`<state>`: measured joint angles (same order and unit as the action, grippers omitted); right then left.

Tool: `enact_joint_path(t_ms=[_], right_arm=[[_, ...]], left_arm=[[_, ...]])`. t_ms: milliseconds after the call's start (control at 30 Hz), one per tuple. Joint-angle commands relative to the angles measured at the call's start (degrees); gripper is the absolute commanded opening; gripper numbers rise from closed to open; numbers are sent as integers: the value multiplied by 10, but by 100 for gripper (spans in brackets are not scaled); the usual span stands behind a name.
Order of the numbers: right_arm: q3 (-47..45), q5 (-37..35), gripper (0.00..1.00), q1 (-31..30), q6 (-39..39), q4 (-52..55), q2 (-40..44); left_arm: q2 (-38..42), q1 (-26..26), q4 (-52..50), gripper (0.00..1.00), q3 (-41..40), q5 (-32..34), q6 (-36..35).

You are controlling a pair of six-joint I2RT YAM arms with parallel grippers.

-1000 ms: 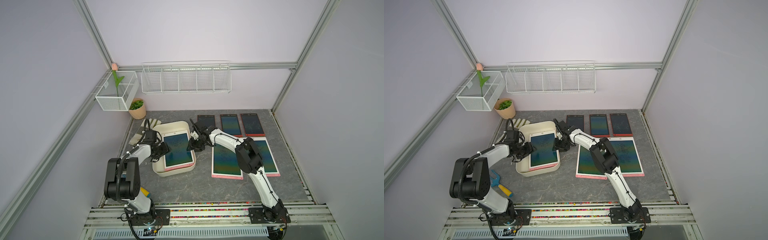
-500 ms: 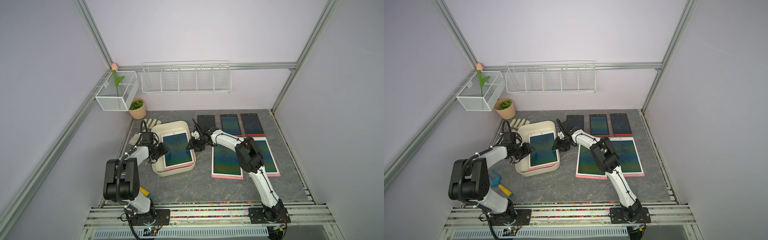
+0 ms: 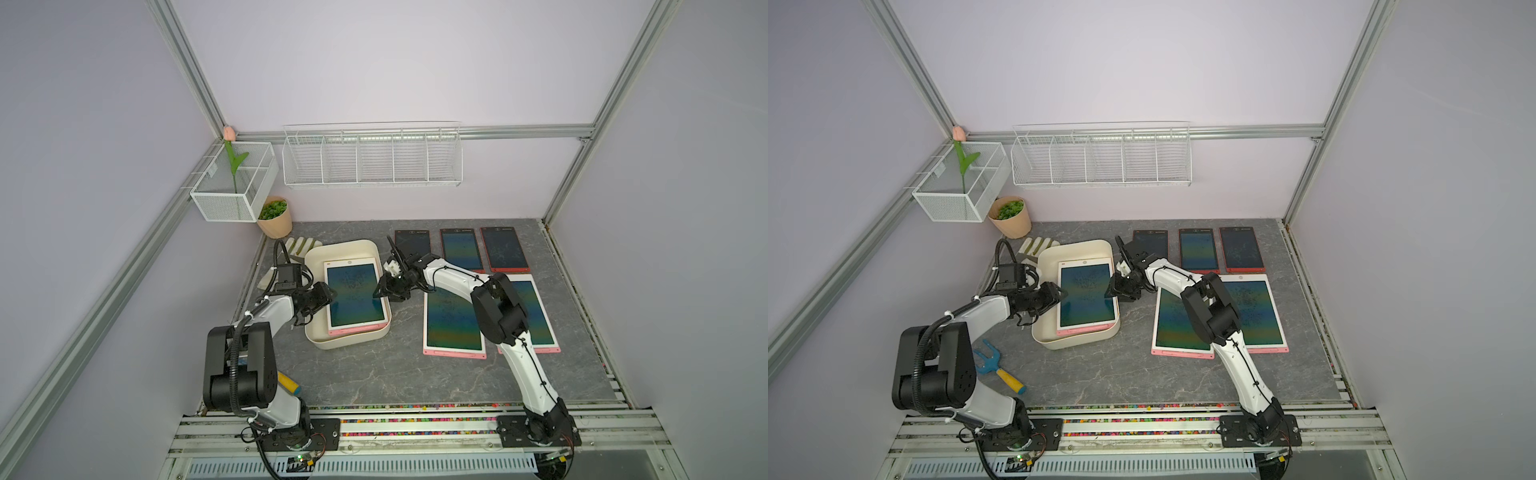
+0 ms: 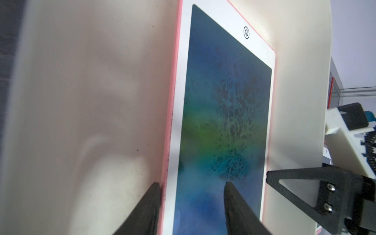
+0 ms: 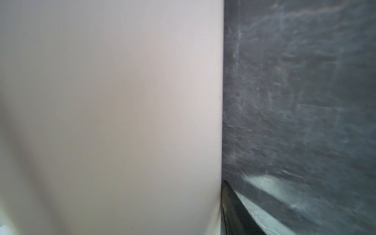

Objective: Take out the writing tablet from the storage box
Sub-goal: Pick up the writing tablet from the storage box.

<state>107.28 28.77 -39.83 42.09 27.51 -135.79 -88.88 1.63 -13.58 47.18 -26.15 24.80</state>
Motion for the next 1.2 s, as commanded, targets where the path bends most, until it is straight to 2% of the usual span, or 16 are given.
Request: enact_joint_path(t_ms=[0,200,367,800,1167], right_arm=[[-6,85,47,-18,20,-82,29],[-28,103,47,-14,36,-121,36],[-37,106,47,-12,37,-133,43],[-53,115,48,-11,48,-161,51],[-67,135,48,-10,72,-211,50]], left_arm=[[7,-14,19,50,-6,-96,6],[10,-9,47,49,-13,-126,18],[9,-9,55,42,-15,-140,21],[9,-9,105,42,-26,-193,48],[9,-9,139,35,-42,-219,71]])
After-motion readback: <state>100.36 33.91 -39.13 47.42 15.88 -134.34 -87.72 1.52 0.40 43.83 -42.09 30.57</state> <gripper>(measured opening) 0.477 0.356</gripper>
